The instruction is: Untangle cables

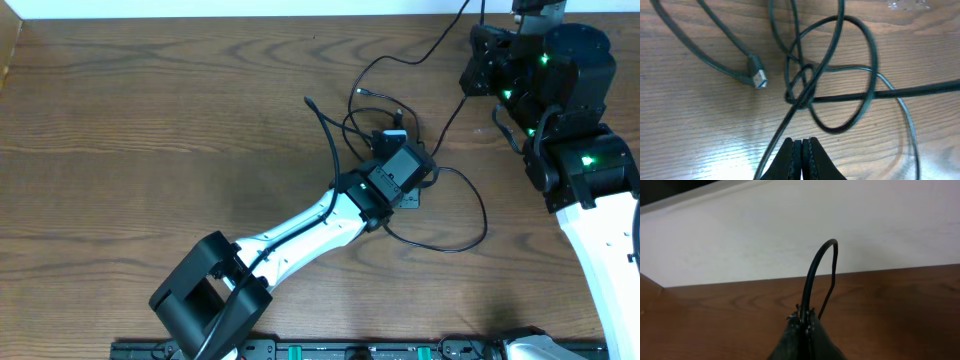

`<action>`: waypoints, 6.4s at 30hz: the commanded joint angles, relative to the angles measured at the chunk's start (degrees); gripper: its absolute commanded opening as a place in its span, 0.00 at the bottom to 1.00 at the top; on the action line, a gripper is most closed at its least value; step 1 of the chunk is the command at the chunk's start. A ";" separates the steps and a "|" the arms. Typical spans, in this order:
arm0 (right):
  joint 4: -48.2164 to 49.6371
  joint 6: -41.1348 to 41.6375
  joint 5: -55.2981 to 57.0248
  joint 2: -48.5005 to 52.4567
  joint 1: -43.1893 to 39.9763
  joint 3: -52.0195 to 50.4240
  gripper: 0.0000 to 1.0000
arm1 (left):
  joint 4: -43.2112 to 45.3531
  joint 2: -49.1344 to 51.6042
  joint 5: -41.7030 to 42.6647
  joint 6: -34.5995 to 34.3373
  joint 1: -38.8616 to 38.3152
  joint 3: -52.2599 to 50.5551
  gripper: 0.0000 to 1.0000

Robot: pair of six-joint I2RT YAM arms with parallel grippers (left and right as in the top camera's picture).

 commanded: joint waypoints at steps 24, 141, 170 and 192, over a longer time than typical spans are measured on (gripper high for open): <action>-2.36 -1.81 1.40 -0.17 -0.42 0.28 0.01 | 1.09 -1.90 0.22 1.11 -2.03 -0.72 0.61; -26.75 12.39 15.78 28.94 -34.75 0.13 0.01 | -28.48 -39.08 -28.02 5.55 44.87 -0.74 0.08; -26.47 -37.79 -52.98 29.70 -15.76 -0.02 0.70 | -16.68 -33.18 47.47 16.55 48.37 -0.76 0.07; -16.39 -29.07 -64.48 32.17 12.44 -0.33 0.77 | -12.61 -34.38 60.76 16.52 48.37 -0.76 0.07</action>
